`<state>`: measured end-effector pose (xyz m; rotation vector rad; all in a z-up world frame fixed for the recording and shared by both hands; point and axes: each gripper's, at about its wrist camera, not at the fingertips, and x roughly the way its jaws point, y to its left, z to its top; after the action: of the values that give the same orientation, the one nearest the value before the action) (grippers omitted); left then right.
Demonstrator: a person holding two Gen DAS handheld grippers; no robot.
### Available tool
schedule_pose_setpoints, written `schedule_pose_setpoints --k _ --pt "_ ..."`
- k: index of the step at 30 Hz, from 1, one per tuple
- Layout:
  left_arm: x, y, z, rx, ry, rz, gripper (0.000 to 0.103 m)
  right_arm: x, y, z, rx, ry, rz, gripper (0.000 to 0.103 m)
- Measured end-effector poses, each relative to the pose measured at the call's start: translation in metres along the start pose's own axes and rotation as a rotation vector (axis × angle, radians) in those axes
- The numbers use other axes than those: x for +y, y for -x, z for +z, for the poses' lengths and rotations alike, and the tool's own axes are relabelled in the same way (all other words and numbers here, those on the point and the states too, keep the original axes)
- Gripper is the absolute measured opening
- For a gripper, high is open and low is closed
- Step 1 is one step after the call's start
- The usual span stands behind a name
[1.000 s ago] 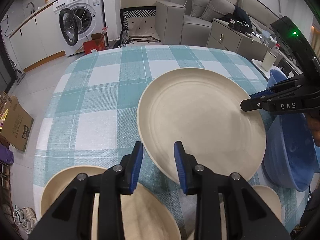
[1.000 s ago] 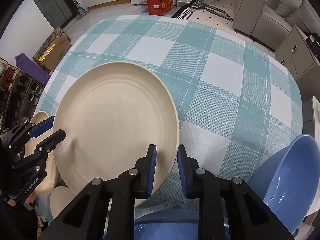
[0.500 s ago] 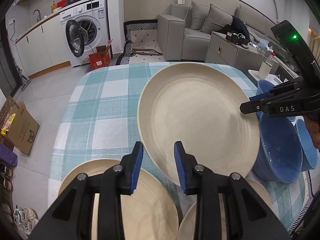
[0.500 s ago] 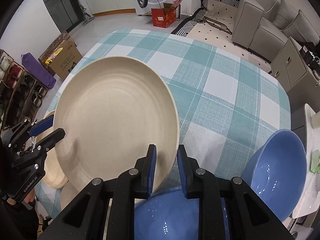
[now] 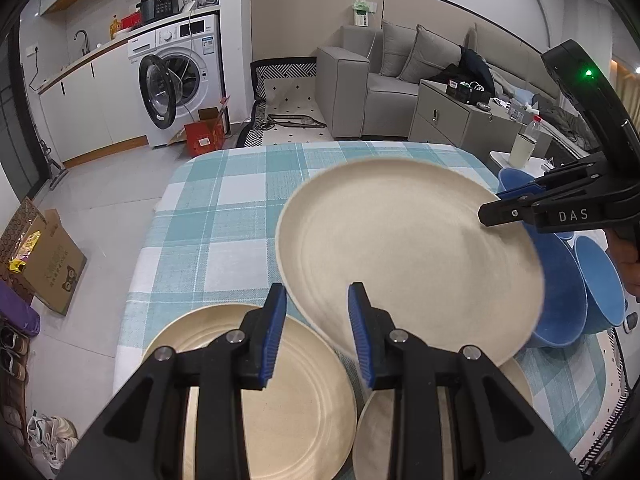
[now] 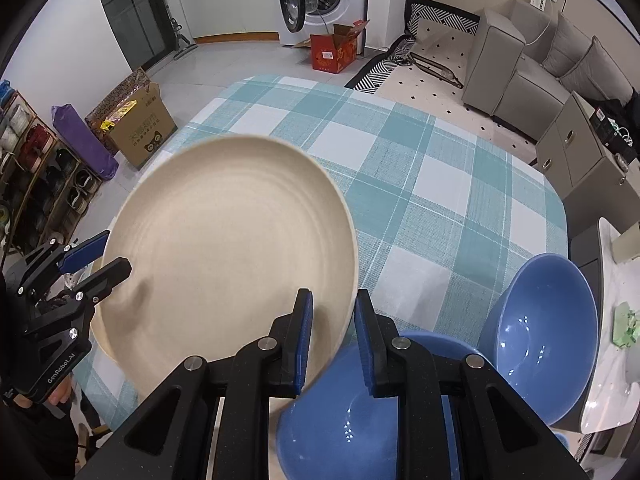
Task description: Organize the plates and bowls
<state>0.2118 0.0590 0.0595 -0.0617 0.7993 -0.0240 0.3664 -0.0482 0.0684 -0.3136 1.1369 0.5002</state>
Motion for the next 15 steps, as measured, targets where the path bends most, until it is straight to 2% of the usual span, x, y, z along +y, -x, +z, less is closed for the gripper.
schedule_pose_setpoints --k 15 --pt "-0.001 0.034 -0.021 -0.06 -0.018 0.003 0.03 0.02 0.025 -0.028 -0.053 0.013 -0.002 0.021"
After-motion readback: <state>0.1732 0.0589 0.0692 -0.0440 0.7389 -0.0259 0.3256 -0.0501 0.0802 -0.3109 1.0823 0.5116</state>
